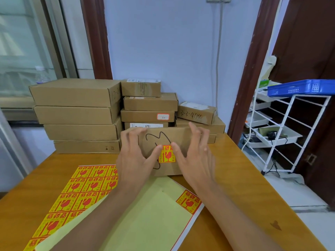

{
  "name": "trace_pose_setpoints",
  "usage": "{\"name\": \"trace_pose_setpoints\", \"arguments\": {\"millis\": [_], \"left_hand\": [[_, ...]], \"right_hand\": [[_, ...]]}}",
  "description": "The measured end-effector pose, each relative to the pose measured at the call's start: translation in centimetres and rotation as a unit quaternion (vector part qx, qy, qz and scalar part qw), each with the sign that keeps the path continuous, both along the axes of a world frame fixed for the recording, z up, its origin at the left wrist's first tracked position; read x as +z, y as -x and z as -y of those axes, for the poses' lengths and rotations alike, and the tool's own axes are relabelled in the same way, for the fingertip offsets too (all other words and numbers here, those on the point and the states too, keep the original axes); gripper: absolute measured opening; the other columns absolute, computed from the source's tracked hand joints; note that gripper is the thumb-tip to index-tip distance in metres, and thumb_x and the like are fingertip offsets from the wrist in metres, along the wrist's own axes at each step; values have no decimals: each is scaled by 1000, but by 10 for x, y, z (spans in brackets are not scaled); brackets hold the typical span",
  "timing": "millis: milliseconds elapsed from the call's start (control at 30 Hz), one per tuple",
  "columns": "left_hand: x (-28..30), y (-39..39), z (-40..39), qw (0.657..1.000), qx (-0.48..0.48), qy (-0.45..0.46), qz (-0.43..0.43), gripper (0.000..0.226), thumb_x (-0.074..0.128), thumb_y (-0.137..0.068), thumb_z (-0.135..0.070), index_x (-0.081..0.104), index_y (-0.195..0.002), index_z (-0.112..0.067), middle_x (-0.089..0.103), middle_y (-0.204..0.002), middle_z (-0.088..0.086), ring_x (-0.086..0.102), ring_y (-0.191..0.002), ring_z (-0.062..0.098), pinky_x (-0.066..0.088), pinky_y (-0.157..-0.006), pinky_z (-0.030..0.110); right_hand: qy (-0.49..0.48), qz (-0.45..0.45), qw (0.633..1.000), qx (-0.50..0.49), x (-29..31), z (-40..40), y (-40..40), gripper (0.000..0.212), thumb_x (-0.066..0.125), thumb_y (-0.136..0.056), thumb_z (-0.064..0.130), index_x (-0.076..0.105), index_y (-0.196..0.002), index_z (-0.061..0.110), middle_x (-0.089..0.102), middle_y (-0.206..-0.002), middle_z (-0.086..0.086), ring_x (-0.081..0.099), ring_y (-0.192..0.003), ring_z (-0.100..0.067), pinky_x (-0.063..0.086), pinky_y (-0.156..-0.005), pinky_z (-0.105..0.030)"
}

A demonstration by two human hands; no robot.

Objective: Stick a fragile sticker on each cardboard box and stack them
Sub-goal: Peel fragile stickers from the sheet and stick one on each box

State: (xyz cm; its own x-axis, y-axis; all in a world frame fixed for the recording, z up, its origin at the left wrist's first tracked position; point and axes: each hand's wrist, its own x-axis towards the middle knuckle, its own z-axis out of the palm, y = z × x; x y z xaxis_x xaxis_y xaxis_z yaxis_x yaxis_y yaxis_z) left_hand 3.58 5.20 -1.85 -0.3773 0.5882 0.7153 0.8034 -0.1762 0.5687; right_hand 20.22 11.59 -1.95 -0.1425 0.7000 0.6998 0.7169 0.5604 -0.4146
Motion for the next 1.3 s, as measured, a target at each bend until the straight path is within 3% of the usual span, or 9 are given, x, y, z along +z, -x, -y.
{"name": "trace_pose_setpoints", "arguments": {"millis": [133, 300, 433, 600, 833, 967, 1167, 1233, 1300], "left_hand": [[0, 2, -1, 1000, 12, -2, 6, 60, 75, -81, -52, 44, -128, -32, 44, -130, -5, 53, -99, 6, 38, -61, 14], [-2, 0, -3, 1000, 17, -9, 3, 57, 72, -84, -51, 45, -131, -32, 45, -132, -7, 55, -107, 8, 48, -63, 27], [-6, 5, -5, 999, 8, 52, -4, 77, 69, -82, -62, 34, -146, -38, 36, -149, -11, 57, -119, 17, 56, -77, 41], [-6, 11, -8, 994, -34, 105, -10, 96, 66, -78, -69, 18, -157, -44, 20, -164, -15, 32, -146, 10, 50, -102, 47], [-8, 12, -7, 994, -34, 102, -12, 90, 63, -85, -65, 15, -157, -45, 19, -164, -16, 35, -146, 12, 50, -102, 49], [-6, 11, -4, 987, -110, 114, 36, 104, 61, -80, -76, 5, -159, -43, 6, -166, -21, 21, -149, 3, 37, -111, 35], [1, 15, -3, 982, -147, 117, 18, 124, 93, -63, -45, 13, -158, -40, 8, -160, -21, 6, -134, -27, 18, -93, -9], [1, 18, -4, 986, -128, 109, -1, 126, 95, -60, -42, 15, -157, -39, 9, -161, -15, 7, -135, -25, 18, -92, -11], [1, 19, -4, 990, -119, 79, -9, 121, 96, -59, -41, 23, -155, -36, 15, -159, -6, 18, -142, -9, 22, -96, -9]], "right_hand": [[-11, 2, 1000, 21, -1, -2, 0, 63, 45, -103, 61, 33, -152, 25, 37, -140, -5, 63, -85, -15, 56, -51, -29], [-7, 0, 999, 34, -2, -4, -5, 66, 47, -100, 64, 31, -152, 26, 36, -141, -2, 62, -91, -14, 59, -56, -34], [6, 42, 998, 52, -3, -8, -10, 80, 49, -94, 73, 22, -158, 32, 31, -147, 1, 61, -91, -11, 58, -57, -31], [22, 67, 995, 65, -8, -14, -12, 83, 49, -93, 74, 15, -159, 37, 26, -154, -1, 60, -106, -14, 57, -61, -28], [35, 55, 995, 80, -7, -14, -14, 80, 39, -91, 81, 21, -155, 36, 25, -158, 3, 58, -118, -17, 56, -65, -31], [48, 9, 996, 74, -5, -12, -15, 78, 56, -83, 79, 30, -140, 33, 31, -158, 10, 63, -110, -15, 60, -71, -39], [63, 2, 994, 89, -7, -14, -19, 91, 67, -80, 73, 23, -150, 36, 26, -159, 12, 59, -121, -14, 56, -82, -35], [63, 10, 993, 94, -5, -13, -19, 97, 68, -79, 73, 18, -155, 39, 19, -163, 14, 58, -124, -13, 58, -86, -40], [70, 14, 992, 108, -3, -12, -20, 103, 68, -79, 73, 12, -159, 40, 13, -165, 16, 56, -126, -12, 59, -89, -41]]}}
